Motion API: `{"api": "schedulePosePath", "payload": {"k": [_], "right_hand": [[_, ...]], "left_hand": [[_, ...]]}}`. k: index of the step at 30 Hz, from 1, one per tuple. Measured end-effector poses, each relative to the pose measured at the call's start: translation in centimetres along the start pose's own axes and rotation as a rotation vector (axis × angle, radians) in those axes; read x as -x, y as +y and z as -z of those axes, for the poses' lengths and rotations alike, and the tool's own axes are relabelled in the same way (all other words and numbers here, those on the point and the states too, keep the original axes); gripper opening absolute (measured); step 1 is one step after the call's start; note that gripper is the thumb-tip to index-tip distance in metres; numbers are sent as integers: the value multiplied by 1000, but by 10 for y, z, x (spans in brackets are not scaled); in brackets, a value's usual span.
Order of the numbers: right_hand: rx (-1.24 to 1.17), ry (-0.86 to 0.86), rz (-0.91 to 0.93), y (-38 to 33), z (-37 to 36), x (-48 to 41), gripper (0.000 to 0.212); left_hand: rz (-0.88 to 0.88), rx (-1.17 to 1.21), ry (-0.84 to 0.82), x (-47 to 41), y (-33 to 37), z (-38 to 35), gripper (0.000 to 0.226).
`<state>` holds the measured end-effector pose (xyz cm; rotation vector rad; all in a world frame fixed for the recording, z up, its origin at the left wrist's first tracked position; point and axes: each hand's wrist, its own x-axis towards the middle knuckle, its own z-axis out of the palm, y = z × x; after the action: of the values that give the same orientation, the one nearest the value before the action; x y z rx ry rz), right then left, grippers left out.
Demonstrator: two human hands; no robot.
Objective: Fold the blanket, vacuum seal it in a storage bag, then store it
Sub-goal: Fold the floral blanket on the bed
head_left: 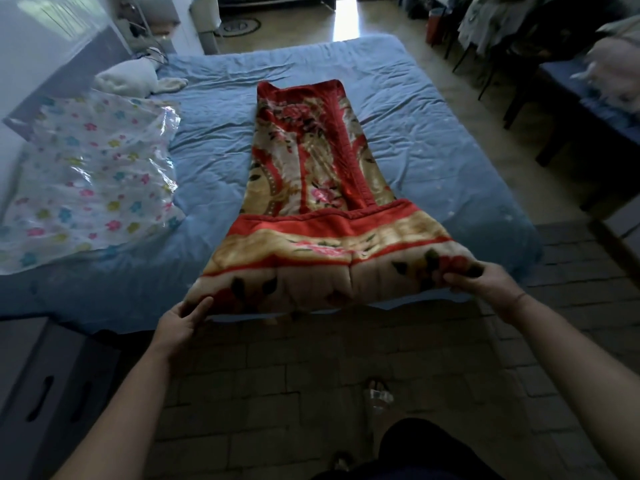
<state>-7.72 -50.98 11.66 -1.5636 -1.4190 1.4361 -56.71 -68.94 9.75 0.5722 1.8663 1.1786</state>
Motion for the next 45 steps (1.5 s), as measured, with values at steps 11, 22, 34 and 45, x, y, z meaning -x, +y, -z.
{"api": "schedulePosePath", "payload": {"k": [11, 22, 34, 45], "right_hand": [[-256, -2, -34, -77, -3, -134, 90], [-421, -136, -92, -174, -21, -355, 99], [-61, -119, -243, -143, -78, -469, 91], [164, -61, -598, 0, -102, -405, 131]], "left_hand": [[5, 308, 107, -133, 106, -47, 9], [80, 531, 182, -310, 240, -120, 34], [203, 203, -49, -417, 214, -171, 24], [514, -243, -30, -404, 56, -137, 80]]}}
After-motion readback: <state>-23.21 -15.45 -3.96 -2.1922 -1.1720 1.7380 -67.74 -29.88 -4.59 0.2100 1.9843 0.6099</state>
